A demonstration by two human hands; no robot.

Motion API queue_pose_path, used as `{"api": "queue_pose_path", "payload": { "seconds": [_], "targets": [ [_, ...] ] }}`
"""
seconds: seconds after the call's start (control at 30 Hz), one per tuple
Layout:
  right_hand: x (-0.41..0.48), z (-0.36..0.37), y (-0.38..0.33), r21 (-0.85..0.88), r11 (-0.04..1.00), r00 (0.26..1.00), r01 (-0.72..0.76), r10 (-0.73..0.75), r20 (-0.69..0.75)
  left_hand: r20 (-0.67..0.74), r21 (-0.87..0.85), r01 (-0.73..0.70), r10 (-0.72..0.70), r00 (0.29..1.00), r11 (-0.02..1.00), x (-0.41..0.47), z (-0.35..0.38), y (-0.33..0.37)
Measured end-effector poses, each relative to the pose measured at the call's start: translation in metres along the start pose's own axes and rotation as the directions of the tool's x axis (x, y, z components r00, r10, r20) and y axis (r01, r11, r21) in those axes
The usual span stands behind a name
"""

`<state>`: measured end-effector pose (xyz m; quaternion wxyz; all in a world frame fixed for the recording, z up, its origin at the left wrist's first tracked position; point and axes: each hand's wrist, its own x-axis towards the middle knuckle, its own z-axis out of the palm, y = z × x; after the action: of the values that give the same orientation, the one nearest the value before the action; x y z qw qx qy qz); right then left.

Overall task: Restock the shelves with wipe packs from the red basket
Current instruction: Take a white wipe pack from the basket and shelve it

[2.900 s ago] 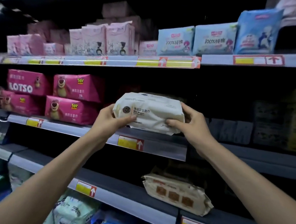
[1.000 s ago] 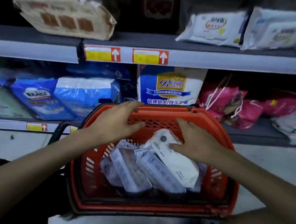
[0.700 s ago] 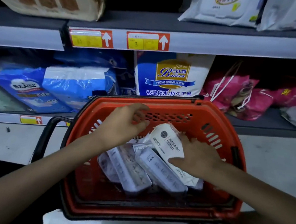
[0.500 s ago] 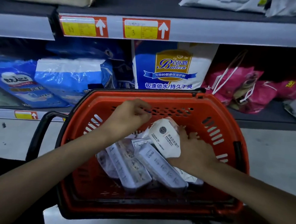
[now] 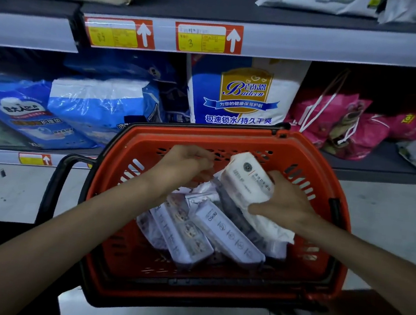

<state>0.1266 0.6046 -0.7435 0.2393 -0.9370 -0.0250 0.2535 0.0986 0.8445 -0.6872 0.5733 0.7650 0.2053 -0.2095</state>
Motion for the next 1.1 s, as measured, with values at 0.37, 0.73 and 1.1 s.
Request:
{"api": "queue_pose_path", "payload": {
  "seconds": [0.37, 0.73, 1.1],
  "targets": [
    [-0.032, -0.048, -0.005, 0.715, 0.694, 0.996, 0.089, -0.058, -0.068, -0.036, -0.087, 0.059, -0.063, 0.997, 0.994, -0.01, -0.019, -0.005],
    [-0.048, -0.034, -0.048, -0.277, 0.799, 0.737, 0.533, -0.6, -0.313, 0.17, -0.515, 0.207, -0.137, 0.976, 0.832, -0.03, -0.015, 0.014],
    [-0.051, -0.022, -0.035, -0.364, 0.588, 0.528, 0.723, -0.809, -0.259, 0.09, -0.491, 0.093, -0.056, 0.994, 0.866, -0.028, -0.027, -0.006]
  ]
}}
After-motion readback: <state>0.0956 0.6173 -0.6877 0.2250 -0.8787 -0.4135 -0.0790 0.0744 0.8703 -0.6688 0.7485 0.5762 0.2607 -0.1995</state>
